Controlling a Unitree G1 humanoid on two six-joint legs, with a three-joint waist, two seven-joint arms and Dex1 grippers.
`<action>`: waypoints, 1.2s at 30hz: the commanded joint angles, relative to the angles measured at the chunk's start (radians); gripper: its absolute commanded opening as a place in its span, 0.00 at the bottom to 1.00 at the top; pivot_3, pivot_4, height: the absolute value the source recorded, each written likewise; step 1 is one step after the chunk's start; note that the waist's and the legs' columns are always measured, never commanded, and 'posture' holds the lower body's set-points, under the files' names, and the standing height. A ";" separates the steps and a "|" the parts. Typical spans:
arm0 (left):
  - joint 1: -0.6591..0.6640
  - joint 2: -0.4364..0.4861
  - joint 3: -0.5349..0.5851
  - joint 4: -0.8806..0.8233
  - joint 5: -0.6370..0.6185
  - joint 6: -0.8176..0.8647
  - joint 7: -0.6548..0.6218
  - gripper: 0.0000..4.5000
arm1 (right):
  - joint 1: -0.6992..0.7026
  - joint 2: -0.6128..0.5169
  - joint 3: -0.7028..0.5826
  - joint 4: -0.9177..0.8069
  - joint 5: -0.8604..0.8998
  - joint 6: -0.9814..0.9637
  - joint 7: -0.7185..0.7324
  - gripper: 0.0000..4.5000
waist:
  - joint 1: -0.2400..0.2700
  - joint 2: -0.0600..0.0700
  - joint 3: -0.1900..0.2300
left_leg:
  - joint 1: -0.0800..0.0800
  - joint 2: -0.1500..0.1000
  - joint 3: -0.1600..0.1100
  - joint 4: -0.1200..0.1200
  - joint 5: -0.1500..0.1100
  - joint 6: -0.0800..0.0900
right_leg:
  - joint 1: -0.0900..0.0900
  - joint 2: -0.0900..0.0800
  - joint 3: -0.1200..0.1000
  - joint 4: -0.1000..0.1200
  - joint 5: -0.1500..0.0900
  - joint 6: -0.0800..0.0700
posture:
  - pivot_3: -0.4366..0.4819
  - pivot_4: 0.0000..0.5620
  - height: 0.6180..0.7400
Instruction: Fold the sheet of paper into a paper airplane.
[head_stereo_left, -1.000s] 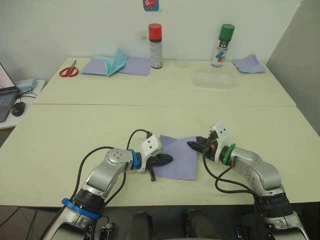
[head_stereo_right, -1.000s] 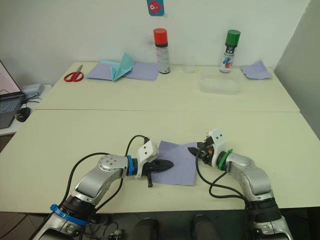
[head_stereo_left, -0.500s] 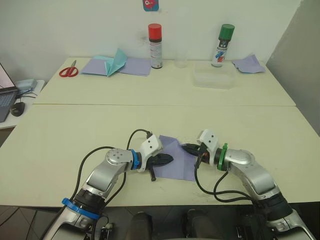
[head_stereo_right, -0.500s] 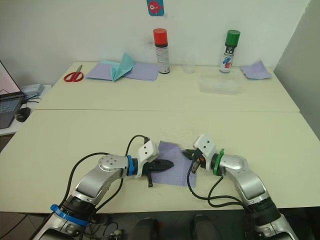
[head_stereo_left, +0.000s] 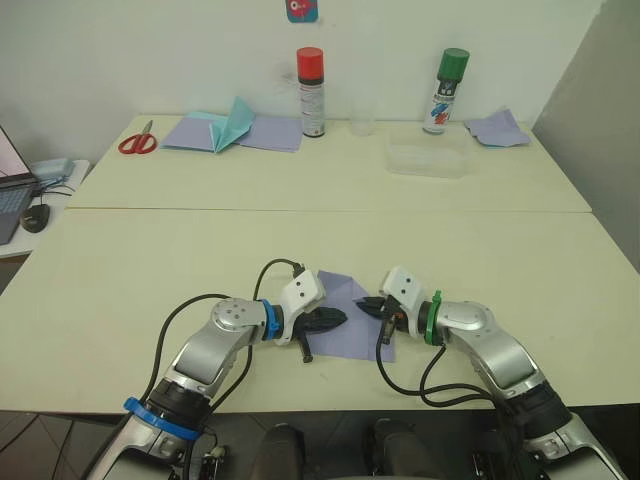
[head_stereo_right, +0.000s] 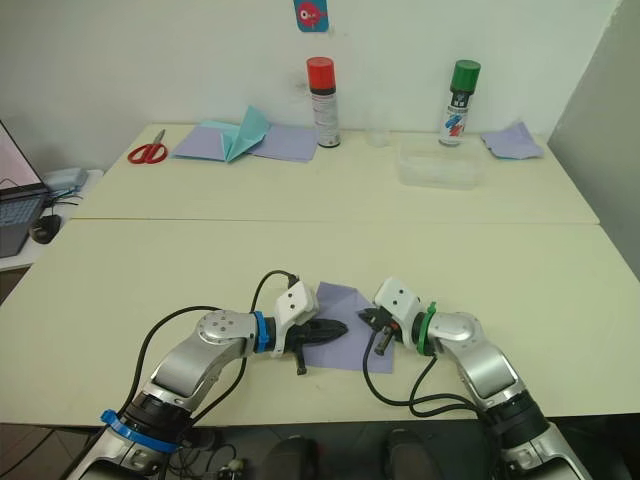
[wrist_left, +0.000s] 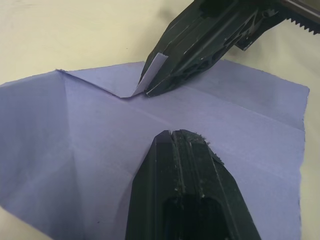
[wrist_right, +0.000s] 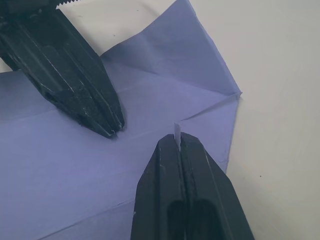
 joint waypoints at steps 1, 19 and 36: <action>0.011 -0.002 -0.010 0.010 0.014 0.018 0.003 0.00 | -0.014 0.006 -0.010 0.014 -0.019 0.024 -0.024 0.00 | 0.000 0.000 0.000 | 0.000 0.000 0.000 0.000 0.000 0.000 | 0.000 0.000 0.000 0.000 -0.001 -0.001 | 0.48 0.27 1.00; -0.137 -0.008 0.154 -0.076 -0.136 0.167 0.006 0.00 | -0.006 0.012 0.007 0.012 -0.027 0.055 -0.018 0.00 | -0.001 -0.004 0.003 | 0.000 0.000 0.001 0.000 0.000 0.000 | 0.000 0.000 0.000 0.000 0.001 0.001 | 0.48 0.27 1.00; -0.209 -0.124 -0.031 0.117 0.115 0.014 0.149 0.00 | 0.004 0.011 0.016 -0.001 -0.027 0.064 -0.018 0.00 | -0.002 -0.006 0.005 | 0.000 0.000 0.000 0.000 0.000 0.000 | 0.000 0.001 0.000 0.000 0.002 0.004 | 0.48 0.27 1.00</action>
